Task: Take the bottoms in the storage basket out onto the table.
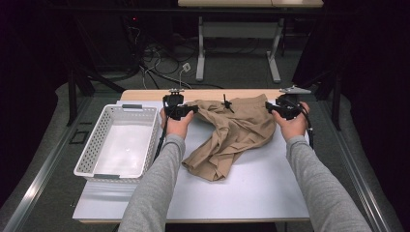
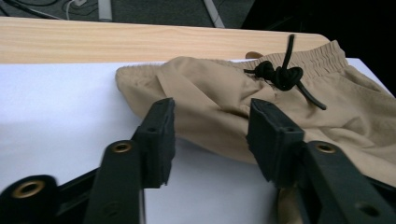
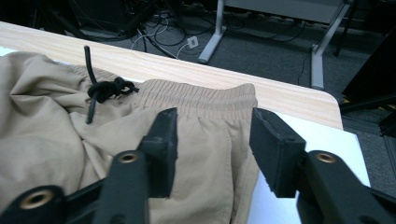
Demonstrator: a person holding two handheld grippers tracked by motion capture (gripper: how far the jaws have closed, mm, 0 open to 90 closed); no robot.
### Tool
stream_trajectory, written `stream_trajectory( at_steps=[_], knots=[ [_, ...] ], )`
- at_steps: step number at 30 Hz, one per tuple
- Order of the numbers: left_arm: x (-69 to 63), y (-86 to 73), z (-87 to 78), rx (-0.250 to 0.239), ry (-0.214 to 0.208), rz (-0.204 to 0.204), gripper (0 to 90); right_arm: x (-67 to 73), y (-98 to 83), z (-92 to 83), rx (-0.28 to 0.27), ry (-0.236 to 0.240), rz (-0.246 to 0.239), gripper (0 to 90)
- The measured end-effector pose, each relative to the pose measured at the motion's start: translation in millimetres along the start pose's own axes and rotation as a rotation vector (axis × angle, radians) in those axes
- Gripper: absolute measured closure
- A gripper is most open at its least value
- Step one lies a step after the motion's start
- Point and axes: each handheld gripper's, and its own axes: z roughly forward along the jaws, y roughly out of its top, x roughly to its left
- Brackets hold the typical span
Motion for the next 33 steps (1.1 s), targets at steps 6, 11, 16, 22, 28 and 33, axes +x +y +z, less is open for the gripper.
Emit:
stream_trajectory(
  at_steps=[6,11,16,22,28,33],
  knots=[
    [2.3,-7.0,-4.8,0.004,0.009,0.004,47.4,5.3,-4.0,-2.3,0.017,0.031,-0.001,42.8],
    [3.2,-12.3,-10.2,-0.001,-0.01,-0.004,45.8,11.0,-6.8,-3.8,0.022,0.052,0.0,37.9],
    [1.5,-16.7,-16.6,0.002,-0.024,0.001,42.9,19.4,-10.7,-6.0,0.025,0.07,-0.007,33.1],
    [-0.8,-22.5,-27.1,-0.005,-0.041,0.004,41.7,31.0,-13.7,-11.0,0.038,0.084,-0.044,27.7],
    [-1.3,-27.6,-37.1,-0.01,-0.065,-0.01,40.8,40.3,-20.1,-16.5,0.046,0.133,-0.051,24.6],
    [-4.2,-30.1,-47.1,-0.021,-0.08,0.0,39.1,43.5,-26.1,-20.8,0.063,0.161,-0.038,20.8]
  ],
)
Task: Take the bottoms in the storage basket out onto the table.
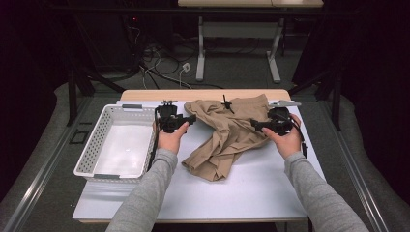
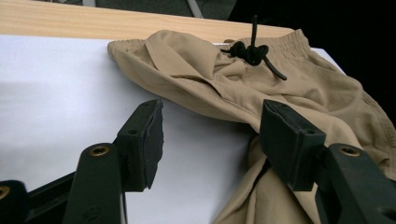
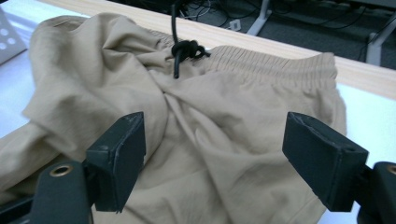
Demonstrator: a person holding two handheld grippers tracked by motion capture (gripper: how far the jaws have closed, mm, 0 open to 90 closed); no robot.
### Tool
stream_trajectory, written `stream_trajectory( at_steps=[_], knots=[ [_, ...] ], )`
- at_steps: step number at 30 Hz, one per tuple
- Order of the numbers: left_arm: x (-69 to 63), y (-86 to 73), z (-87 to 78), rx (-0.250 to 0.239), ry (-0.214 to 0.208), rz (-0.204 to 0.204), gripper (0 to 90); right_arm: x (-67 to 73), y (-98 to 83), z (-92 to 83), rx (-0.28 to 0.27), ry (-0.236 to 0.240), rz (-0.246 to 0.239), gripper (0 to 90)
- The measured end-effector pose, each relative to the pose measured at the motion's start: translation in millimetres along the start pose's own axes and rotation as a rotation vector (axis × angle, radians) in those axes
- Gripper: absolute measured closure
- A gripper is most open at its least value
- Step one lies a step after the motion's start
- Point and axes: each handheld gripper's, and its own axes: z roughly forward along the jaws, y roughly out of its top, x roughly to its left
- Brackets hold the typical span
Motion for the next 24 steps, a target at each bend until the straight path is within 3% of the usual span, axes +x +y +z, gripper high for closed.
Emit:
stream_trajectory(
  at_steps=[5,9,12,15,17,21,24],
  knots=[
    [-2.8,-6.4,-7.9,-0.002,-0.015,0.025,36.2,4.2,-3.9,-6.5,0.006,0.025,0.015,16.4],
    [-3.9,-13.1,-13.3,-0.008,-0.053,0.015,35.0,8.7,-5.7,-14.5,-0.012,0.034,0.013,14.8],
    [-5.0,-15.2,-17.7,0.0,-0.064,0.016,33.6,13.4,-8.0,-18.3,0.006,0.038,0.002,13.7],
    [-6.1,-17.9,-22.6,0.009,-0.079,0.023,32.1,18.4,-10.5,-22.4,-0.006,0.052,-0.004,5.2],
    [-6.0,-21.7,-26.1,-0.012,-0.094,0.043,32.1,22.2,-12.2,-24.8,0.0,0.077,-0.007,0.5],
    [-5.2,-30.4,-32.0,-0.009,-0.12,0.041,32.1,33.1,-17.2,-28.3,0.012,0.078,-0.036,0.8],
    [-5.9,-37.1,-36.8,-0.009,-0.135,0.03,32.2,42.2,-24.0,-31.1,0.004,0.085,-0.056,6.5]
  ],
)
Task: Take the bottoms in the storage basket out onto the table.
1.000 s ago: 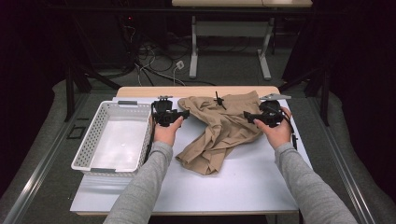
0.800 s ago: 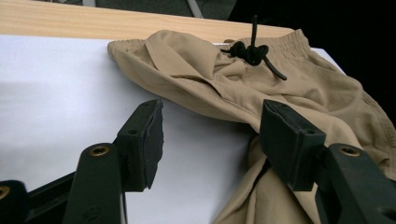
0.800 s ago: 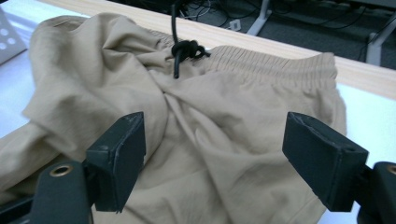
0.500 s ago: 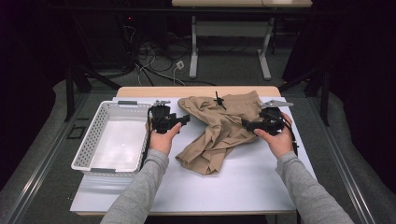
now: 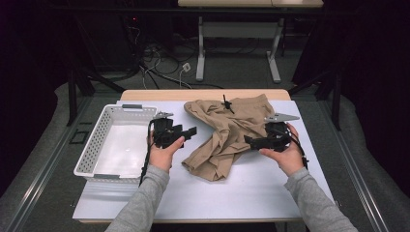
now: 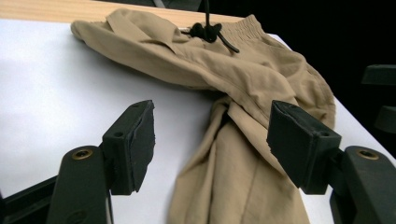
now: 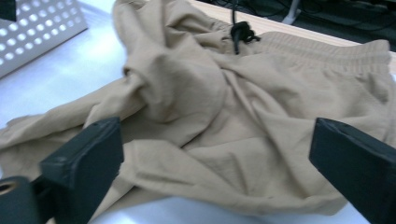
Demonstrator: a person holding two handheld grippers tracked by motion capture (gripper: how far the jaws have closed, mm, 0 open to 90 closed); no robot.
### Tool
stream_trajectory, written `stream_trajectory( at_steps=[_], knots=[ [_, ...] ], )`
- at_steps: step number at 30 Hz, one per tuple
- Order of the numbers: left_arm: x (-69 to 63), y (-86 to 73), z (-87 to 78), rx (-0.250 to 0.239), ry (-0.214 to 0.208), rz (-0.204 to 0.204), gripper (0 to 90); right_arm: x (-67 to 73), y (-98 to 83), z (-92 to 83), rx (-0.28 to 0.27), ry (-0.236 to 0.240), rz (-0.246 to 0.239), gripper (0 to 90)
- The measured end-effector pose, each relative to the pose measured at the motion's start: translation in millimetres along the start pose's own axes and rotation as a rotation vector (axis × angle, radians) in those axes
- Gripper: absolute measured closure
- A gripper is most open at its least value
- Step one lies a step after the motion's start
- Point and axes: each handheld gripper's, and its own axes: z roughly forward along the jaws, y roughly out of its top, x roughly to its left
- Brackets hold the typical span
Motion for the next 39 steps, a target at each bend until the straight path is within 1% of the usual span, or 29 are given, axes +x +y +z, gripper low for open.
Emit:
stream_trajectory(
  at_steps=[1,2,3,7,10,12,14,16,18,19,20,21,22,23,25,27,29,32,36,39],
  knots=[
    [-0.8,-2.9,-2.0,0.003,-0.001,-0.003,32.2,2.2,-1.8,-0.5,0.001,0.004,0.003,9.2],
    [-1.5,-4.5,-3.3,0.006,0.002,0.003,32.1,5.6,-5.3,-0.7,-0.005,0.005,-0.001,12.8],
    [-2.7,-6.6,-4.9,0.009,0.004,0.009,32.1,7.4,-7.4,-0.6,-0.007,0.004,-0.006,14.4],
    [-8.1,-15.2,-10.4,0.006,0.007,0.035,27.9,17.2,-17.7,-1.2,0.0,0.024,-0.02,15.9],
    [-13.1,-22.0,-12.8,0.005,-0.013,0.042,24.7,24.1,-24.7,-2.0,-0.005,0.037,-0.029,20.8],
    [-17.0,-26.5,-13.2,0.004,-0.023,0.042,22.8,28.1,-28.7,-2.0,-0.003,0.034,-0.049,24.8],
    [-19.9,-29.3,-13.6,0.005,-0.024,0.047,20.3,31.9,-32.4,-1.7,-0.001,0.044,-0.054,29.8],
    [-22.7,-32.6,-14.5,0.003,-0.03,0.051,20.0,35.4,-35.7,-1.8,-0.013,0.064,-0.048,34.3],
    [-25.0,-35.7,-15.1,0.006,-0.037,0.056,19.4,38.9,-38.7,-1.7,-0.025,0.088,-0.047,36.8],
    [-26.0,-37.2,-15.4,0.007,-0.038,0.055,18.8,41.0,-40.2,-1.1,-0.031,0.096,-0.048,37.1],
    [-26.9,-38.7,-15.5,0.004,-0.034,0.058,18.0,43.0,-41.5,-0.8,-0.026,0.102,-0.05,37.3],
    [-28.2,-40.5,-15.5,0.004,-0.02,0.06,17.0,45.1,-42.7,0.0,-0.025,0.104,-0.05,37.3],
    [-29.0,-41.6,-15.4,0.005,-0.015,0.062,16.7,47.0,-43.6,0.7,-0.016,0.105,-0.055,37.3],
    [-29.8,-43.3,-15.2,0.011,-0.014,0.07,16.7,48.4,-44.1,1.5,-0.016,0.104,-0.051,37.2],
    [-31.6,-46.0,-14.5,0.015,-0.012,0.075,16.7,51.8,-44.8,2.7,-0.01,0.101,-0.058,37.0],
    [-33.0,-48.1,-13.7,0.021,-0.017,0.081,16.6,55.4,-45.1,3.8,-0.004,0.089,-0.074,36.8],
    [-35.7,-50.4,-12.9,0.026,-0.023,0.087,16.6,58.0,-45.6,5.4,-0.009,0.092,-0.084,36.8],
    [-38.3,-51.6,-12.9,0.03,-0.031,0.099,16.7,60.9,-46.1,8.1,0.008,0.105,-0.086,36.8],
    [-40.2,-51.8,-13.5,0.027,-0.035,0.11,16.8,63.8,-45.8,9.5,0.008,0.133,-0.081,38.8],
    [-39.7,-51.6,-14.4,0.03,-0.037,0.106,16.9,65.9,-45.4,10.9,0.016,0.138,-0.081,39.6]
  ],
)
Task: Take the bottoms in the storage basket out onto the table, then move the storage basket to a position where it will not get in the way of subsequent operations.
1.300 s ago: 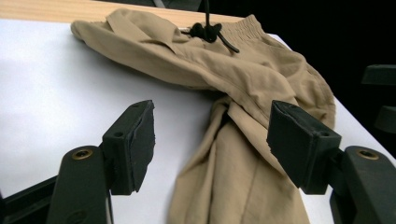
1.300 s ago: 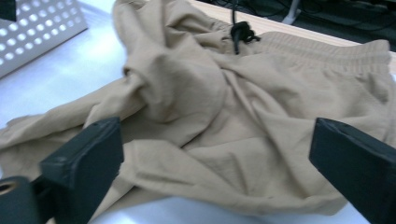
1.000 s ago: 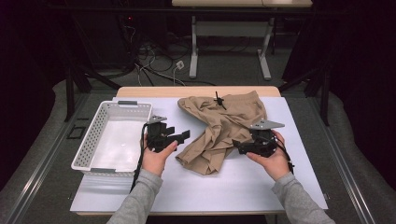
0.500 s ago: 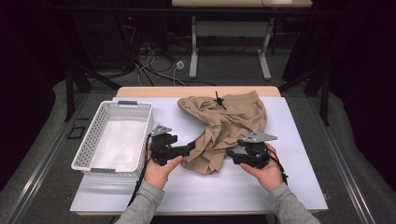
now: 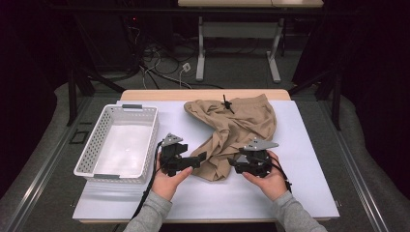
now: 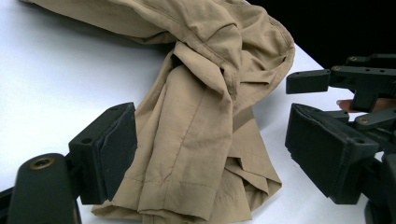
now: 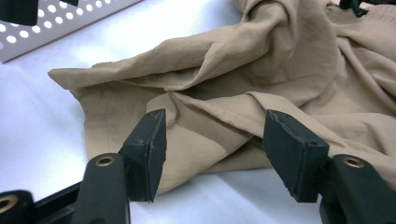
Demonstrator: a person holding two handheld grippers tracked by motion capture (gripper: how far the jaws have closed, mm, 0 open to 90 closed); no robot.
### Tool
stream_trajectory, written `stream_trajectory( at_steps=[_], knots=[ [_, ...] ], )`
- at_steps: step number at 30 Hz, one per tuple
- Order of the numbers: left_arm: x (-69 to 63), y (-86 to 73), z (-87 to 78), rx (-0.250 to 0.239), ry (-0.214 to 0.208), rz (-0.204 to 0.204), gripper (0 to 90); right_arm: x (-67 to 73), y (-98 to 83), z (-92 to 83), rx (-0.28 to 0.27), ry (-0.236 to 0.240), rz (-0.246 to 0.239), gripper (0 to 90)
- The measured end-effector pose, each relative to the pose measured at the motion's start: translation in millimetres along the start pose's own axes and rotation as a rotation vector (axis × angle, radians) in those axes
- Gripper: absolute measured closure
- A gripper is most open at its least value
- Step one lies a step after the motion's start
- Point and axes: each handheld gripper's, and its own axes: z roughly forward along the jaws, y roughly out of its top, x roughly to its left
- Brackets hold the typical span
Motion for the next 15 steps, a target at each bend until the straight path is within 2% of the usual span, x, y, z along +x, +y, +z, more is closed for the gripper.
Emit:
stream_trajectory(
  at_steps=[15],
  knots=[
    [3.7,-2.5,-3.0,-0.002,0.008,-0.02,18.0,11.4,4.7,22.5,0.048,0.039,0.001,42.5]
  ],
)
